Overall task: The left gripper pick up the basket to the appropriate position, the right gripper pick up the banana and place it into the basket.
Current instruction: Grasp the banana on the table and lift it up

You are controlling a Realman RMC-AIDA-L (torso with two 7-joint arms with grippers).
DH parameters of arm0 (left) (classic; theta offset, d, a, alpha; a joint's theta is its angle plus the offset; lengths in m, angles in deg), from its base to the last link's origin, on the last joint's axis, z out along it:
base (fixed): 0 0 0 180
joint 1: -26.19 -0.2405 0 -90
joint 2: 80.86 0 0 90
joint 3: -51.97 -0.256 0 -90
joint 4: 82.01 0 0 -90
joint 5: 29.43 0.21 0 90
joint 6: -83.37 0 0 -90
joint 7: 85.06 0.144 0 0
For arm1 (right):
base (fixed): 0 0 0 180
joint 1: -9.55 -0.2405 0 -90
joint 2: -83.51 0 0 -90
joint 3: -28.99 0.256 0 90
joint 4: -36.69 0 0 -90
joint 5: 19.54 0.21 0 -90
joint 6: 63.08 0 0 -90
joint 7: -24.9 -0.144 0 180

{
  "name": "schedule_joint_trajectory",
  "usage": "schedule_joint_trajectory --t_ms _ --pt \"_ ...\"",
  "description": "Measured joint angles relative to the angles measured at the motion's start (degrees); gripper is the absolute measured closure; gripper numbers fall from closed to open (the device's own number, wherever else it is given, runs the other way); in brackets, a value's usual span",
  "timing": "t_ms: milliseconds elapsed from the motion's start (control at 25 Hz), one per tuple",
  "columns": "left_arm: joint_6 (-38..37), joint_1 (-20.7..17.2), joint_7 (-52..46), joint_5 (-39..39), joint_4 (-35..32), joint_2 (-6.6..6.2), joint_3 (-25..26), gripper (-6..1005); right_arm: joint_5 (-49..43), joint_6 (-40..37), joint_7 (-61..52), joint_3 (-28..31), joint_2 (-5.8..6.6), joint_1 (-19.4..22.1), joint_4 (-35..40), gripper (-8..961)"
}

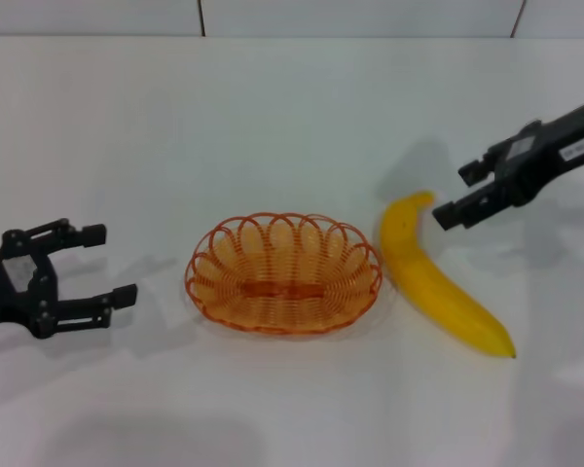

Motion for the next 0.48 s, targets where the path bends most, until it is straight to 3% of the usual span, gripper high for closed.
schedule_joint_trajectory --t_ms 480 --pt "1.2 3.4 -0.2 1.1 2.3 0.39 0.0 120 -2.6 8.5 -3.1 -2.4 -0.19 -1.7 -13.7 64"
